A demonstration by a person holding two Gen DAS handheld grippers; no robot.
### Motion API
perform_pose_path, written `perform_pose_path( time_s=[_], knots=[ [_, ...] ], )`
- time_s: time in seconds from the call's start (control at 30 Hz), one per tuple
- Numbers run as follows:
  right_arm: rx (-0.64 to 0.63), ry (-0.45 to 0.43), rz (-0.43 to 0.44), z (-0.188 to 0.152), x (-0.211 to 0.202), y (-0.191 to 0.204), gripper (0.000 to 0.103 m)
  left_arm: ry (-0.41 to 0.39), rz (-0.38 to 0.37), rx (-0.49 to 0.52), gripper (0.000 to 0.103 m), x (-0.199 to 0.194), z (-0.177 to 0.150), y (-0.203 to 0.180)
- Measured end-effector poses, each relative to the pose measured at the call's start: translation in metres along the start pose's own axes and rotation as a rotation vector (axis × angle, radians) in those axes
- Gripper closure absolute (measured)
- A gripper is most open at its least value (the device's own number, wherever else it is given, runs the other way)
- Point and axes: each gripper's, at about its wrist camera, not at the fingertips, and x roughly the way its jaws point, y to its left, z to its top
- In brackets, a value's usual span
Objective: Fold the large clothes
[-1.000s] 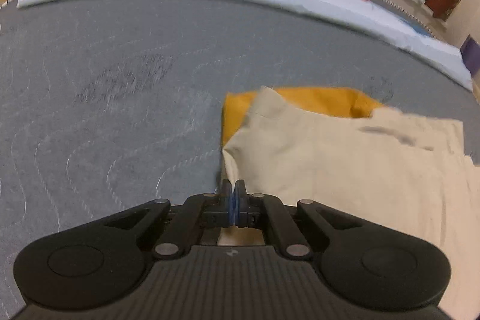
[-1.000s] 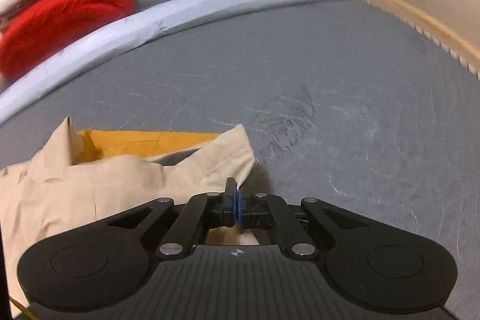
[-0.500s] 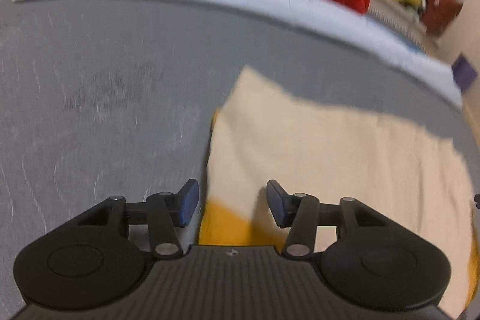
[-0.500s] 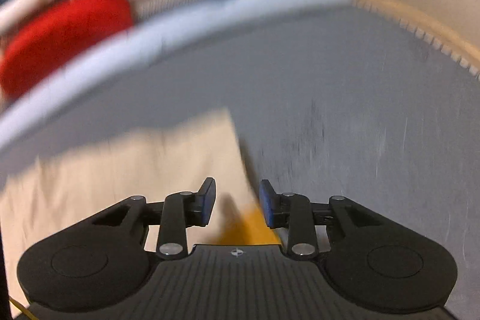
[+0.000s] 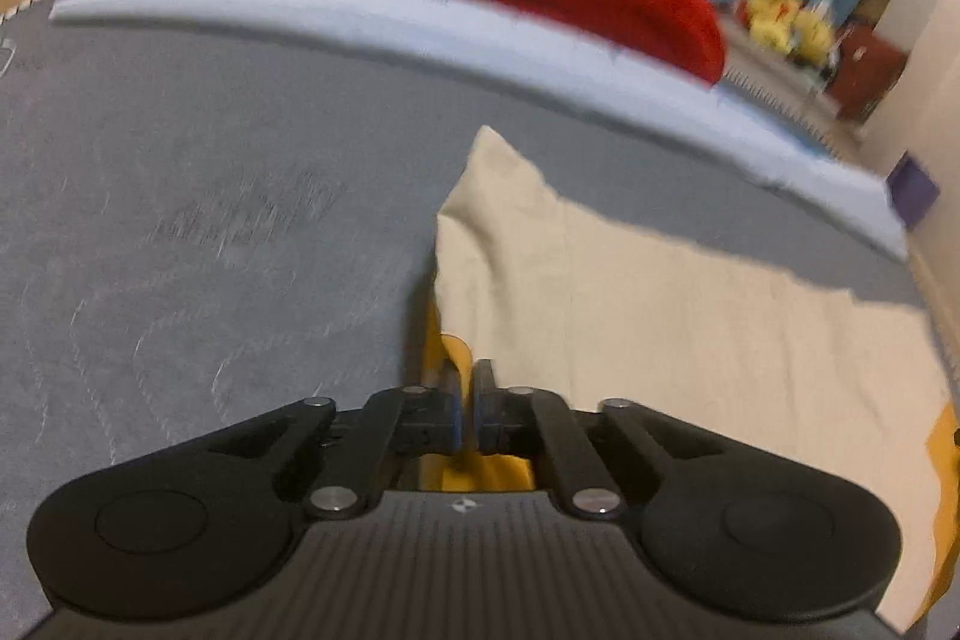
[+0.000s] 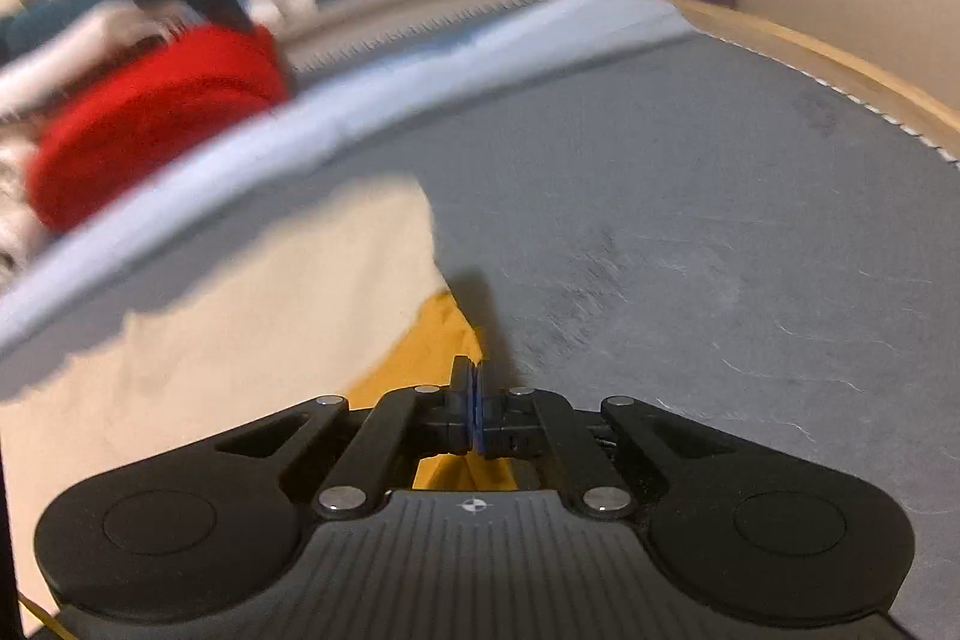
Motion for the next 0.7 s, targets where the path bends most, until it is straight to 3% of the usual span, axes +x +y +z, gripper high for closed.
perform_pose_path(
  time_s=[0.07, 0.13, 0.2, 0.3, 0.37, 0.43, 0.5, 0.6, 0.7],
  knots=[
    [-0.036, 0.061, -0.075, -0.007, 0.008, 0.001, 0.102, 0.018, 0.066, 0.033, 0.090, -0.007, -0.003, -0.002],
    [-0.094, 0.032, -0.123, -0.011, -0.002, 0.005, 0.096, -0.002, 0.072, 0.118, 0.090, -0.022, -0.005, -0.014],
    [-0.119, -0.009, -0.055, -0.012, -0.025, 0.004, 0.096, -0.004, -0.025, 0.191, 0.090, -0.034, -0.012, -0.024],
    [-0.193, 0.016, 0.076, -0.028, -0.043, 0.002, 0.096, 0.134, -0.179, 0.319, 0.085, -0.032, -0.038, -0.039],
    [-0.262, 0.183, 0.109, -0.056, -0.034, -0.003, 0.096, 0.257, -0.140, 0.399, 0.083, -0.014, -0.059, -0.041],
    [-0.367, 0.317, 0.042, -0.085, -0.021, -0.009, 0.096, 0.330, -0.068, 0.461, 0.081, -0.003, -0.076, -0.036],
    [-0.421, 0.299, 0.003, -0.094, -0.029, -0.012, 0.096, 0.305, -0.074, 0.442, 0.082, -0.015, -0.072, -0.034],
    [-0.318, 0.313, 0.005, -0.096, -0.039, -0.027, 0.097, 0.276, -0.138, 0.404, 0.079, -0.037, -0.072, -0.028],
    [-0.382, 0.368, -0.035, -0.106, -0.043, -0.027, 0.097, 0.364, -0.081, 0.451, 0.079, -0.029, -0.092, -0.026]
  ],
)
